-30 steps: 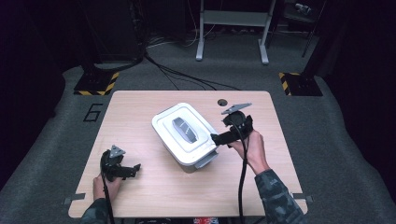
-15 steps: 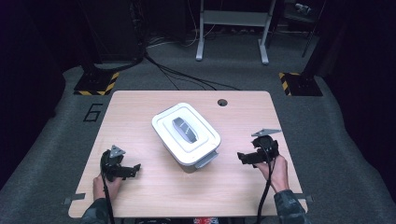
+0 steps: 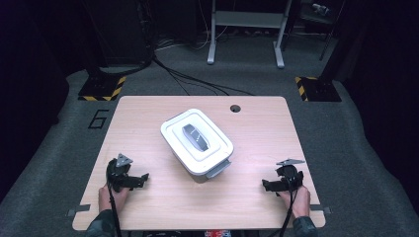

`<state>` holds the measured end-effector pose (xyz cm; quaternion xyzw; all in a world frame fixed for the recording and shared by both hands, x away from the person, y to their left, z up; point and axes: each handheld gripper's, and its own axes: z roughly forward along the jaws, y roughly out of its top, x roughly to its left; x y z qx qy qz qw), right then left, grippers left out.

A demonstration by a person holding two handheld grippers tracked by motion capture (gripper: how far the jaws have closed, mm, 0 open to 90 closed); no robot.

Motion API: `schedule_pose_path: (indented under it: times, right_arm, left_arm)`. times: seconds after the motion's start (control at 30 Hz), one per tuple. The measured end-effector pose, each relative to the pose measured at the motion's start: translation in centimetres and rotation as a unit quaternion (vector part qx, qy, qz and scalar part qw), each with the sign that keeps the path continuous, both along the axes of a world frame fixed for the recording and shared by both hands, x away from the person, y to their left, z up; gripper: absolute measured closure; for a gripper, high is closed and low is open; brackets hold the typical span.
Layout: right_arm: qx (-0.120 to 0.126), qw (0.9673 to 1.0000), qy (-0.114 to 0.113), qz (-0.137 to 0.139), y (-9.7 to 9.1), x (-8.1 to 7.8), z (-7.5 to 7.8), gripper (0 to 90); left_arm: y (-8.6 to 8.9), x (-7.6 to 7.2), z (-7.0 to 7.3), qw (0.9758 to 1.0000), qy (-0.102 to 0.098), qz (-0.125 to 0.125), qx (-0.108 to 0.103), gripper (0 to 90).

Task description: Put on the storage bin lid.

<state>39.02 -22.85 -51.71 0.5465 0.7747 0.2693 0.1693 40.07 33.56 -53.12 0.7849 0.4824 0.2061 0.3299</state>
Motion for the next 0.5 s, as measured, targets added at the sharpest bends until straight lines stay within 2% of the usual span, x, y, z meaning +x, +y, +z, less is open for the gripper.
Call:
schedule_pose_path:
  times: [0.1, 0.13, 0.17, 0.23, 0.27, 0.5]
  right_arm:
    - [-0.006, 0.9998, -0.017, -0.005, -0.2, -0.4, -0.3, 0.0]
    - [0.0, 0.9996, -0.025, -0.011, -0.3, -0.6, -0.5, 0.0]
    - [0.003, 0.9993, -0.035, -0.012, -0.5, -0.8, -0.6, 0.0]
    - [0.011, 0.9974, -0.07, -0.003, -0.9, -1.1, -1.2, 0.0]
    - [0.014, 0.9969, -0.077, -0.004, -1.1, -1.3, -1.2, 0.0]
    - [0.011, 0.9969, -0.078, 0.0, -1.3, -1.3, -1.3, 0.0]
  left_arm:
    - [0.0, 0.0, 0.0, 1.0, -0.001, 0.001, 0.0, 0.1]
    - [0.0, 0.0, 0.0, 1.0, -0.001, 0.001, 0.001, 0.1]
    - [0.0, 0.0, 0.0, 1.0, -0.001, 0.001, 0.001, 0.1]
    - [0.0, 0.0, 0.0, 1.0, 0.003, -0.001, 0.002, 0.1]
    - [0.0, 0.0, 0.0, 1.0, 0.0, 0.001, 0.0, 0.1]
    - [0.0, 0.0, 0.0, 1.0, 0.002, -0.001, 0.003, 0.1]
